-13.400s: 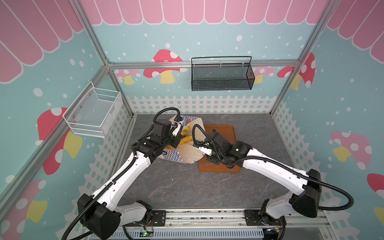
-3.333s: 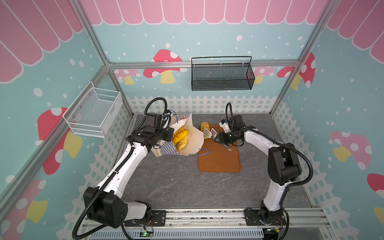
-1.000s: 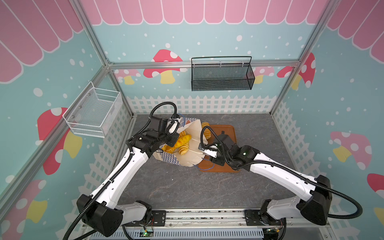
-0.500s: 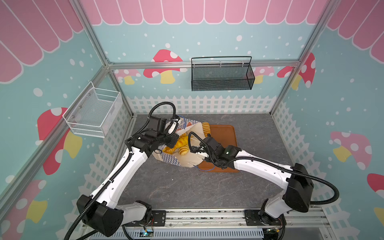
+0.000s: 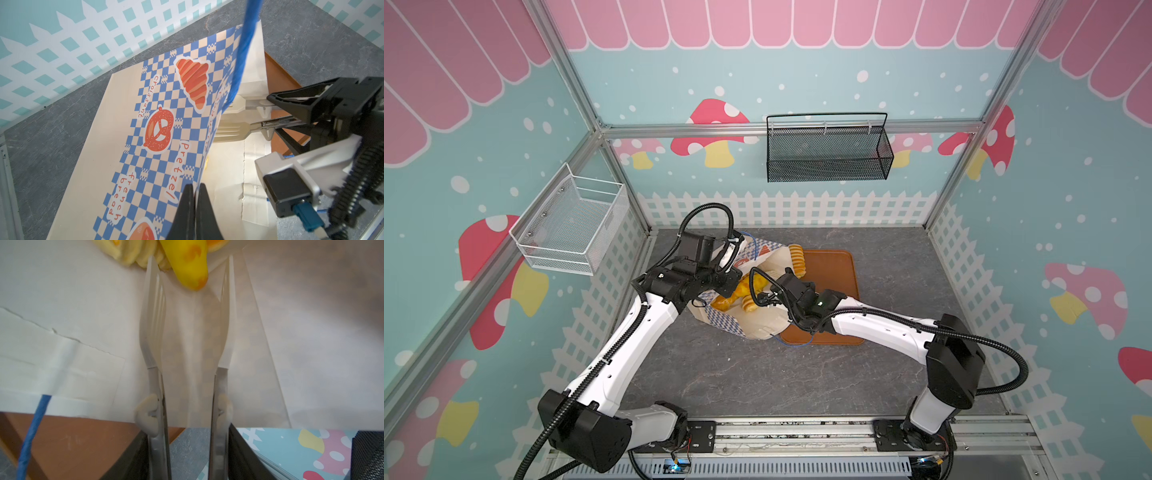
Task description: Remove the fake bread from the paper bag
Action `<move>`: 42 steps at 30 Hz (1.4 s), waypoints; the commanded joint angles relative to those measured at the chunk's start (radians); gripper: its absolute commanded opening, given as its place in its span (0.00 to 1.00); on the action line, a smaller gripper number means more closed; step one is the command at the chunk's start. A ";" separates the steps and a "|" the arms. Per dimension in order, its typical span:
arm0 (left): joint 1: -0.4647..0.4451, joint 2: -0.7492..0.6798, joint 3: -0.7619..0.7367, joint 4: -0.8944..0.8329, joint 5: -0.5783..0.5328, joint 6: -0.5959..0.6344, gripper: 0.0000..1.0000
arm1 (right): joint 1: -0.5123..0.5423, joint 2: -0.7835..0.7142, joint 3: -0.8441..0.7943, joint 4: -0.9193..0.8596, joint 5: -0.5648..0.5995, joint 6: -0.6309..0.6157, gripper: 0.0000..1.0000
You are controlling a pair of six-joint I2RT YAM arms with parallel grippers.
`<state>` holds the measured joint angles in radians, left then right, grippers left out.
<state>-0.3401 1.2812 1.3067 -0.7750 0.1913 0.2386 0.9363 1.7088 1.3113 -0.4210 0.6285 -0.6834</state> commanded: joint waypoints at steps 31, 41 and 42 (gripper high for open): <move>0.034 0.029 0.028 -0.020 0.109 -0.026 0.00 | 0.019 0.067 0.004 0.118 0.043 -0.097 0.55; 0.035 0.023 0.028 -0.018 0.119 -0.028 0.00 | 0.019 0.160 0.080 0.108 0.060 -0.095 0.53; 0.035 0.021 0.028 -0.019 0.118 -0.028 0.00 | 0.019 0.167 0.087 0.108 0.063 -0.094 0.52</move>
<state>-0.3077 1.3056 1.3079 -0.7891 0.2810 0.2131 0.9485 1.8408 1.3533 -0.3248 0.6777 -0.7704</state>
